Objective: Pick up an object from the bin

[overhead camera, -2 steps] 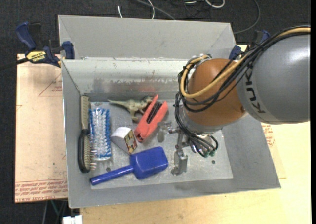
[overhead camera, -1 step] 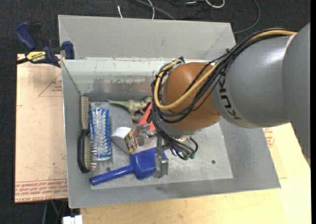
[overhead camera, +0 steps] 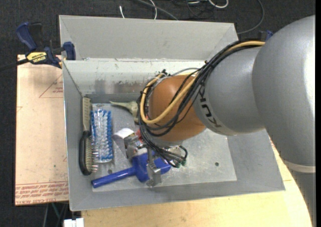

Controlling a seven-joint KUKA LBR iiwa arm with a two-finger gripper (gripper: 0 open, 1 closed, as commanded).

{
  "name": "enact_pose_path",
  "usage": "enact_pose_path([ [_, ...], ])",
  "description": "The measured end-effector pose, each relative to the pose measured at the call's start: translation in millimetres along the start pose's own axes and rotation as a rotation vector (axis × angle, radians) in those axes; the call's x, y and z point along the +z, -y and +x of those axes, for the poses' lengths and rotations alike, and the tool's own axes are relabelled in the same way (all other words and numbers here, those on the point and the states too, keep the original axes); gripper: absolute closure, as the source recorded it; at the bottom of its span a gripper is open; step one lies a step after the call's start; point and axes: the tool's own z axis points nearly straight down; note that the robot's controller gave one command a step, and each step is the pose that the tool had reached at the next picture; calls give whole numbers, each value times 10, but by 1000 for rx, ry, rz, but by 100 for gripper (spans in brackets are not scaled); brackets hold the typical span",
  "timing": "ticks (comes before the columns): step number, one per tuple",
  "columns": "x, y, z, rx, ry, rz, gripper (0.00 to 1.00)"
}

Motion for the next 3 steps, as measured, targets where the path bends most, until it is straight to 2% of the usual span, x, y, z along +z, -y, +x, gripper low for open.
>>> enact_pose_path([
  [1,-17,4,8,17,4,1,0],
  [2,260,-464,-615,7,-2,7,0],
  [3,260,-51,-113,54,4,1,0],
])
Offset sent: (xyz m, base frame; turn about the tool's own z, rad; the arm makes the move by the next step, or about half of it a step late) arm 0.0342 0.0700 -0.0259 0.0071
